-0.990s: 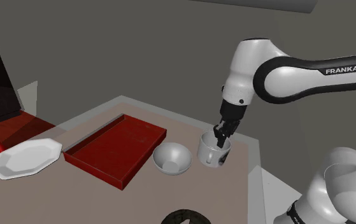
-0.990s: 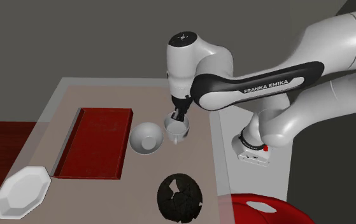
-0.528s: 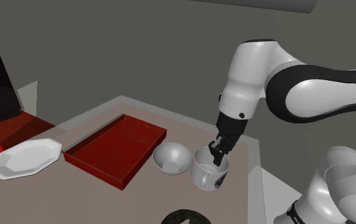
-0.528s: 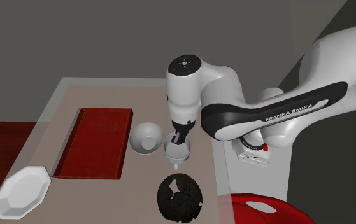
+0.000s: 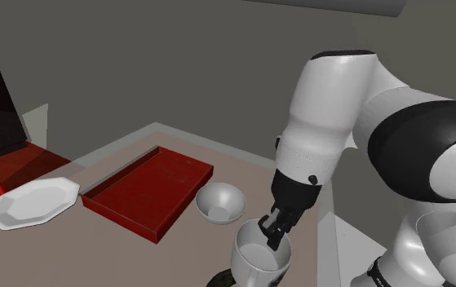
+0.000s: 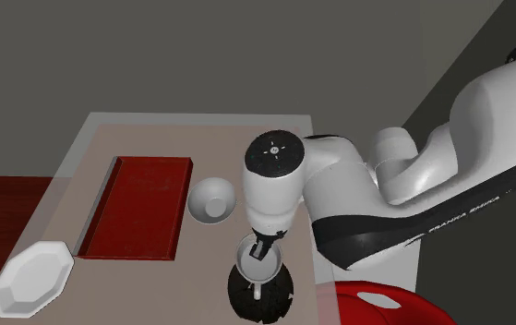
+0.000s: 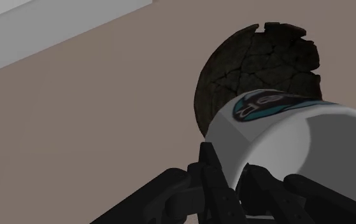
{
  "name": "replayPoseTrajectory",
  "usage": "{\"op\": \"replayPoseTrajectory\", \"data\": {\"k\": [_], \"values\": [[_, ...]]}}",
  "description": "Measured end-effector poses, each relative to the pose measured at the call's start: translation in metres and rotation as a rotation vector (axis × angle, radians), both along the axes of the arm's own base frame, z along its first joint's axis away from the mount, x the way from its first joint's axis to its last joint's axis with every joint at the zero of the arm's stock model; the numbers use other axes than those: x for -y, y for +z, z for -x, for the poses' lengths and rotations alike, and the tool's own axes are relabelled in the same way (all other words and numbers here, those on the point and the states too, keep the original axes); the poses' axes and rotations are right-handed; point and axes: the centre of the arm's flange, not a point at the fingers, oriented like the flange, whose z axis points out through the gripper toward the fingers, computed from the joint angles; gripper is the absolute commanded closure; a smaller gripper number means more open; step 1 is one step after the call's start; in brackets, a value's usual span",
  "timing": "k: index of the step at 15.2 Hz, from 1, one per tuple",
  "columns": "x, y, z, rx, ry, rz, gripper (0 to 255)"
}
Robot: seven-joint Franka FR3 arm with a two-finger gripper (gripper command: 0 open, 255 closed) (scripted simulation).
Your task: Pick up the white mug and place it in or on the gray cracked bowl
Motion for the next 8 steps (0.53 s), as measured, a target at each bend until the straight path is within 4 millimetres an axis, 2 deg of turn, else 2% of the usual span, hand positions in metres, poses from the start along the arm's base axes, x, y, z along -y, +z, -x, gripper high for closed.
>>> {"op": "replayPoseTrajectory", "data": {"k": [4, 8], "values": [[-0.046, 0.0, 0.027, 0.001, 0.0, 0.0, 255], [-0.055, -0.016, 0.032, -0.001, -0.001, 0.0, 255]]}}
